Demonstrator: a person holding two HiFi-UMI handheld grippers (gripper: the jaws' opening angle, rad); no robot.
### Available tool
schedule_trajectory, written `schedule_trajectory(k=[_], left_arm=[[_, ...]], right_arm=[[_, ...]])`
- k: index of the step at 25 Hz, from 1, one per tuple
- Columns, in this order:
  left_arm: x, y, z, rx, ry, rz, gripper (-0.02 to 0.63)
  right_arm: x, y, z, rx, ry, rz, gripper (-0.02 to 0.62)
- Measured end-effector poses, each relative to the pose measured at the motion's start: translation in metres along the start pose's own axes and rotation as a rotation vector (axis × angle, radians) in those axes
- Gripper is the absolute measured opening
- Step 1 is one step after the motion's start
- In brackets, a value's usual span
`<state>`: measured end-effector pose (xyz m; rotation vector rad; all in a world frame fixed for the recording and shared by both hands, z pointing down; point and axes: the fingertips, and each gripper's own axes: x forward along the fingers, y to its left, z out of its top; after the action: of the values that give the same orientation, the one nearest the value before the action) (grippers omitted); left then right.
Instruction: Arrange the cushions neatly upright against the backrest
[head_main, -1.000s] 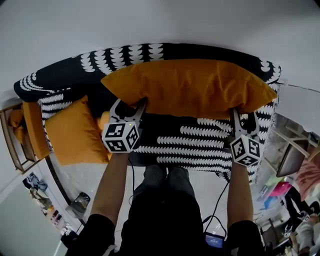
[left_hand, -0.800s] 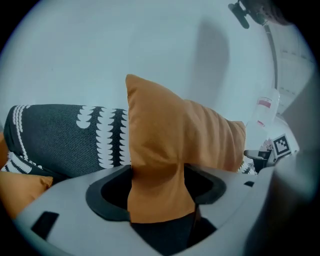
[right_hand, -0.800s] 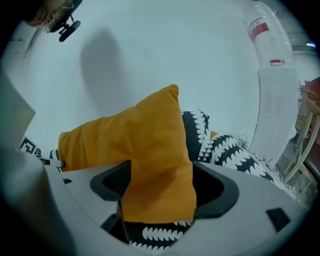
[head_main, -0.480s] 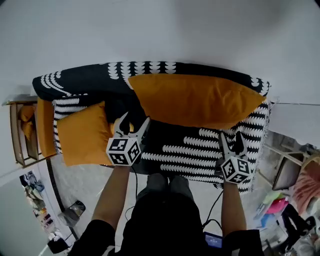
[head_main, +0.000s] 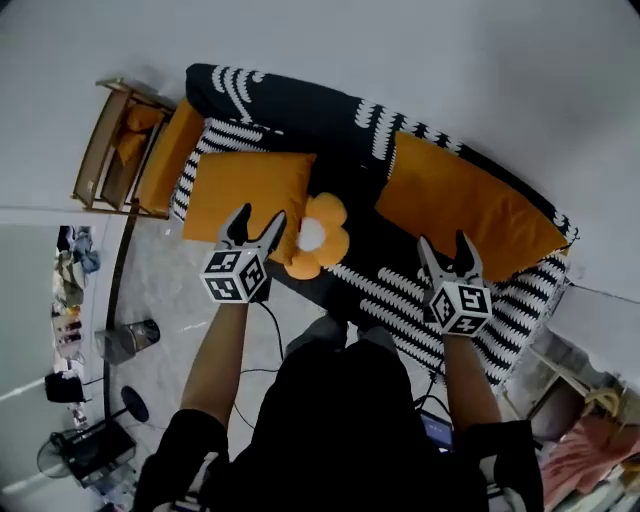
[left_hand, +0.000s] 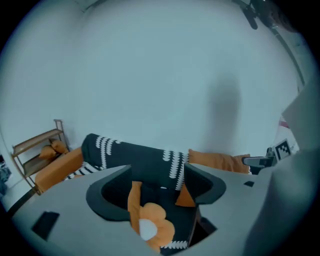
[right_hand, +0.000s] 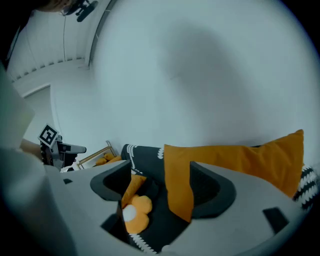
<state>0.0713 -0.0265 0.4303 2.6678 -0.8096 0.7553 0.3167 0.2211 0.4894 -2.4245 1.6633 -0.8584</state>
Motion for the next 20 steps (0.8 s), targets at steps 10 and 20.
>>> schedule_trajectory(k=[10, 20], left_arm=[[-0.175, 0.143, -0.005, -0.117, -0.224, 0.252, 0.344], [-0.280, 0.281, -0.032, -0.148, -0.341, 0.307, 0.333]], right_arm=[[0.047, 0.245, 0.019, -0.273, -0.007, 0.338, 0.374], [0.094, 0.436, -0.009, -0.233, -0.028, 0.393, 0.374]])
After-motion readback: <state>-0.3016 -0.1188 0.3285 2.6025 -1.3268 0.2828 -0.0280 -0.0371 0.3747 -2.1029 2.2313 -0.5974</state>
